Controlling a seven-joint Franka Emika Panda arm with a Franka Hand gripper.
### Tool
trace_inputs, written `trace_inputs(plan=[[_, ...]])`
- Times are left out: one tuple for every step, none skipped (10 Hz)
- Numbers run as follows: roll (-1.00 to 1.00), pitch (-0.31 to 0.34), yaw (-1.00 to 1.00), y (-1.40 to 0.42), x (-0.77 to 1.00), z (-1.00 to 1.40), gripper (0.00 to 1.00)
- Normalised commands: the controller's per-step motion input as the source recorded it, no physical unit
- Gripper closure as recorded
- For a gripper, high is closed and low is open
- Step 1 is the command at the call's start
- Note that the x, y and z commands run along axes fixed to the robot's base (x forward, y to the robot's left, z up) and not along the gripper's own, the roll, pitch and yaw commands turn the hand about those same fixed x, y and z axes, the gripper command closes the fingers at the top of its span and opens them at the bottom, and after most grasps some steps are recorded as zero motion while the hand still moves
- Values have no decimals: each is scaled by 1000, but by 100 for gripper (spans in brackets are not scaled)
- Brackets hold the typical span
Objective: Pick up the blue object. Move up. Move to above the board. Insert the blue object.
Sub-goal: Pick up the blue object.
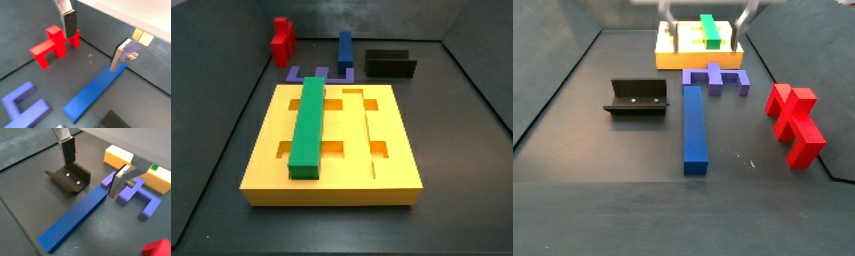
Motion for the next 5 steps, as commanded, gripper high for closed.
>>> trace_inputs(plan=[[0,79,-266,474,757,-1000,0],[0,0,-189,320,474,-1000,0],[-71,-116,0,-120,223,-883,0],[0,-96,23,-163,17,-1000,0],[0,-93,106,-103,-131,-1000,0]])
